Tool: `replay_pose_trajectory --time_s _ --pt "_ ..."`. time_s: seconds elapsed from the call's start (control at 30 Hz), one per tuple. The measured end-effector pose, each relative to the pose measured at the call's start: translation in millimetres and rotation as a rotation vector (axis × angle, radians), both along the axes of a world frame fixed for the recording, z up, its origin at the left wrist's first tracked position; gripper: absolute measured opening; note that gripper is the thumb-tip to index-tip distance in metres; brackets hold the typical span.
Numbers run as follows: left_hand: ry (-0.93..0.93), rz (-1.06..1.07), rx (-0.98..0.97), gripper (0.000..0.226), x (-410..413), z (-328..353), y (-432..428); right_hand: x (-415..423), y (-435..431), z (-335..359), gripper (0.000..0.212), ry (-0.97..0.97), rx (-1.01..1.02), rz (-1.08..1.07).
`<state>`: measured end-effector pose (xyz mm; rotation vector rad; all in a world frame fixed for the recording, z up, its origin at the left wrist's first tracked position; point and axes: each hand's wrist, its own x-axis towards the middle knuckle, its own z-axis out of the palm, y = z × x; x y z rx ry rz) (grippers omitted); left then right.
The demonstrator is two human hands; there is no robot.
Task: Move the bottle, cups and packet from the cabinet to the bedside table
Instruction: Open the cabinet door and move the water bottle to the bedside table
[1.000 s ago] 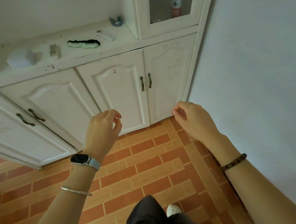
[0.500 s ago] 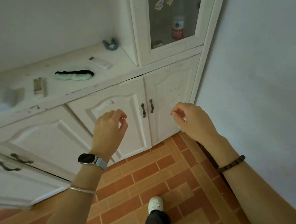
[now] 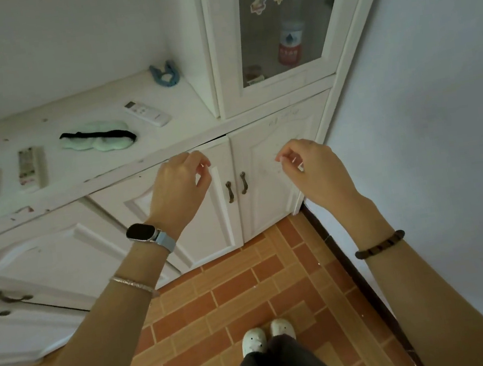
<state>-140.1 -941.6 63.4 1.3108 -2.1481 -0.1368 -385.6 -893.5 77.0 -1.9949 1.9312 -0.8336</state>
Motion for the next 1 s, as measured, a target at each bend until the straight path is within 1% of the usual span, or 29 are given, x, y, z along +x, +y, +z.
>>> replay_pose_trajectory --time_s 0.13,0.37,0.67,0.77,0.87,1.0 --pt "0.0 0.013 -0.047 0.011 -14 20 -24 -11 -31 27 0.015 0.023 -0.058 0.014" --pt "0.012 0.035 -0.217 0.009 -34 83 -71 -26 -84 107 0.012 0.059 -0.234 0.05" --pt "-0.008 0.005 -0.464 0.008 -51 174 -127 -29 -142 221 0.01 -0.066 -0.405 0.097" --pt "-0.021 -0.004 -0.547 0.013 -57 201 -142 -25 -164 261 0.01 -0.125 -0.478 0.103" --pt "-0.049 -0.002 -0.607 0.021 -63 221 -154 -16 -185 300 0.013 -0.229 -0.538 0.121" --pt "-0.156 0.056 -0.621 0.047 -67 229 -172 3 -206 342 0.027 -0.336 -0.579 0.143"
